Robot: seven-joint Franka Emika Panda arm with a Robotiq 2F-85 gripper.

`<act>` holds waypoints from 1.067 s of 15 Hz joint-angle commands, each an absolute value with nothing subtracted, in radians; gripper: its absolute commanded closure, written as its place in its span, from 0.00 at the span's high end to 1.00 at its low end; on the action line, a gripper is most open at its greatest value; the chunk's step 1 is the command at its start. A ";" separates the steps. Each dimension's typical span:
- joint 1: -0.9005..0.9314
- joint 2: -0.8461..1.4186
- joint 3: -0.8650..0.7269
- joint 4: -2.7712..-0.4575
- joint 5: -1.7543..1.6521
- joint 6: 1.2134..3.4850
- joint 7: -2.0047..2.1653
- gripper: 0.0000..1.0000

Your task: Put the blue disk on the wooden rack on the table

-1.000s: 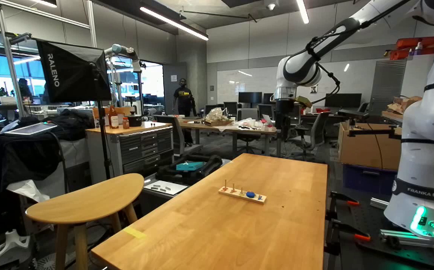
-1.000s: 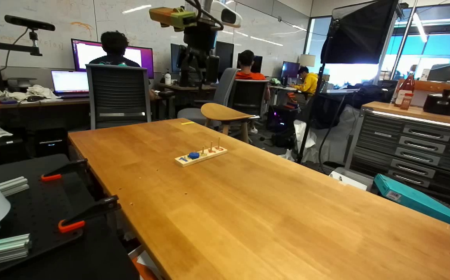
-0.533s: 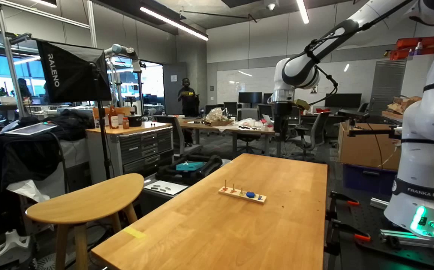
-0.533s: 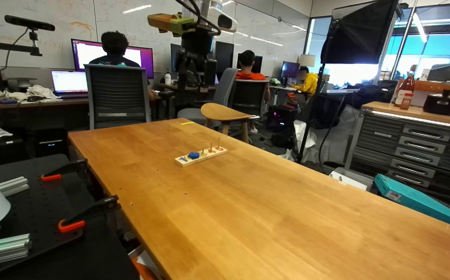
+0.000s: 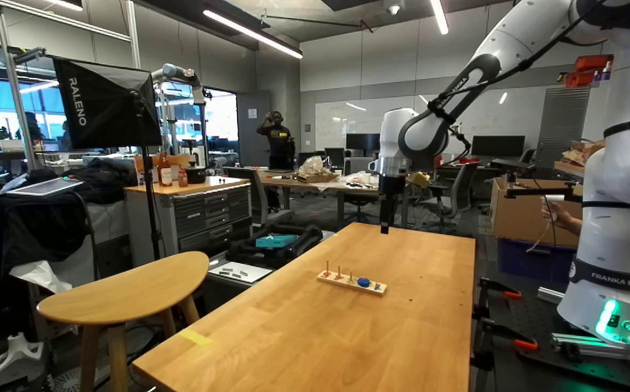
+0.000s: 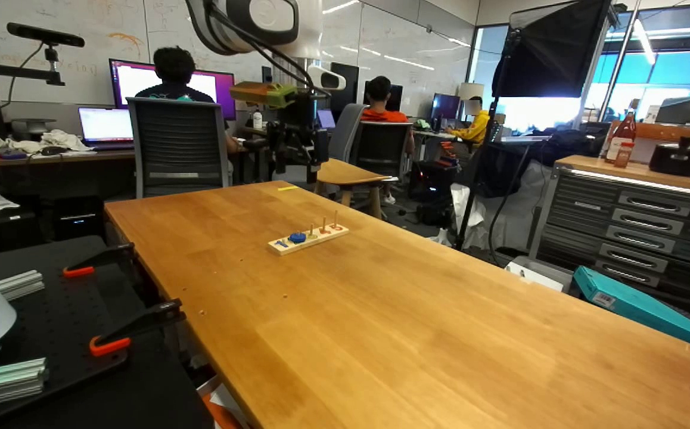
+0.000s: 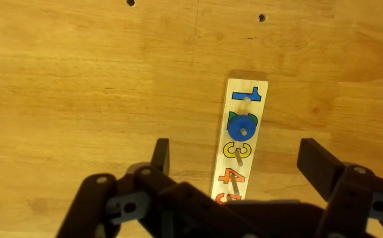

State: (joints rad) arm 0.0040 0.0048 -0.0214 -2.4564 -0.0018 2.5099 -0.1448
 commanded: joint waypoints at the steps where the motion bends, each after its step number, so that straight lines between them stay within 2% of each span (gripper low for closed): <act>1: 0.008 0.143 -0.011 -2.390 -0.093 2.594 -0.069 1.00; 7: 0.031 0.296 -0.006 -2.343 -0.111 2.658 -0.029 1.00; 16: 0.053 0.411 0.017 -2.291 -0.094 2.698 -0.019 1.00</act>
State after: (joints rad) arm 0.0439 0.3645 0.0105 -2.3334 -0.0998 2.6722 -0.0342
